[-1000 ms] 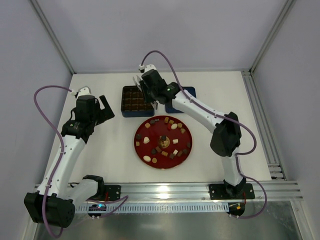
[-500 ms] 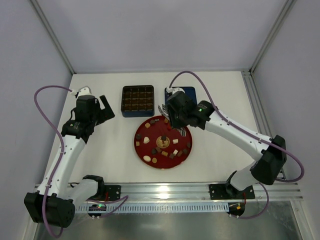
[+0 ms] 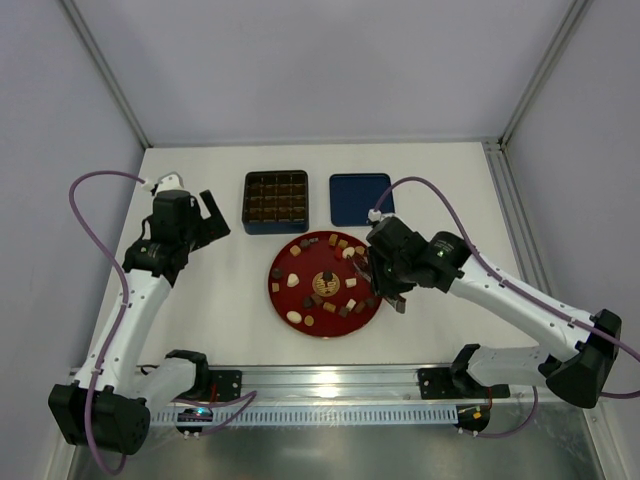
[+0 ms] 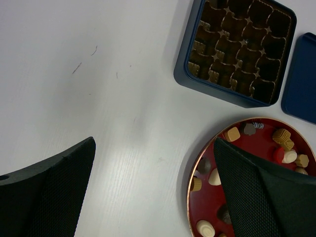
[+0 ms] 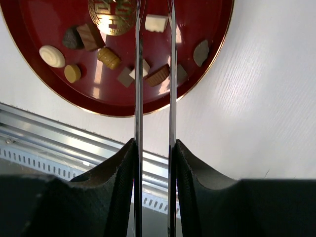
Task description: Pack the chocolate
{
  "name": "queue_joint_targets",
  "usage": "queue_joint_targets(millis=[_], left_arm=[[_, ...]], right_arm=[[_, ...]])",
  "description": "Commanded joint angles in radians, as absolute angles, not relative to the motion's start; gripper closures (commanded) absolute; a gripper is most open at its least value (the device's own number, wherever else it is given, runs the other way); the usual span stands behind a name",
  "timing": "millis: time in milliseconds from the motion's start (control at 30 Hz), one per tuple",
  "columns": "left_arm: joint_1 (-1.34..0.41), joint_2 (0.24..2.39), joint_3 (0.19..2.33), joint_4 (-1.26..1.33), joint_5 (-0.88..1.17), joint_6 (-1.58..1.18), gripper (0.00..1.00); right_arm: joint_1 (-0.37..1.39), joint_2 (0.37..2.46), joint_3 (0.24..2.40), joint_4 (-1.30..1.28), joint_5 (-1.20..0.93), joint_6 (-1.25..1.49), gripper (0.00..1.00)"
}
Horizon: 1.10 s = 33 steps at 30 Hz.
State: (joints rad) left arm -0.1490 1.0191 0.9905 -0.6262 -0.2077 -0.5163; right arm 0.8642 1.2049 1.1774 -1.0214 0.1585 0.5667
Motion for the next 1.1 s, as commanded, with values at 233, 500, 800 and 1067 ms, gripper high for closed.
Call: queue_joint_targets(millis=[233,500,800,1067], left_arm=[[-0.143,1.020,0.991,-0.614,-0.198,-0.517,0.00],[-0.143,1.019,0.989,-0.612,-0.198,-0.515,0.00],[-0.143,1.017,0.986,-0.614,-0.196,-0.514,0.00],[-0.143,1.017,0.986,-0.614,-0.198,-0.515,0.00]], right_arm=[[0.874,1.166,1.109,-1.040,0.086,0.624,0.59],[0.876,1.186,1.106,-1.032,0.080,0.626,0.59],[0.885,1.219,1.100,-1.016,0.084,0.627,0.58],[0.891,1.252,1.089,-0.985,0.078,0.624,0.55]])
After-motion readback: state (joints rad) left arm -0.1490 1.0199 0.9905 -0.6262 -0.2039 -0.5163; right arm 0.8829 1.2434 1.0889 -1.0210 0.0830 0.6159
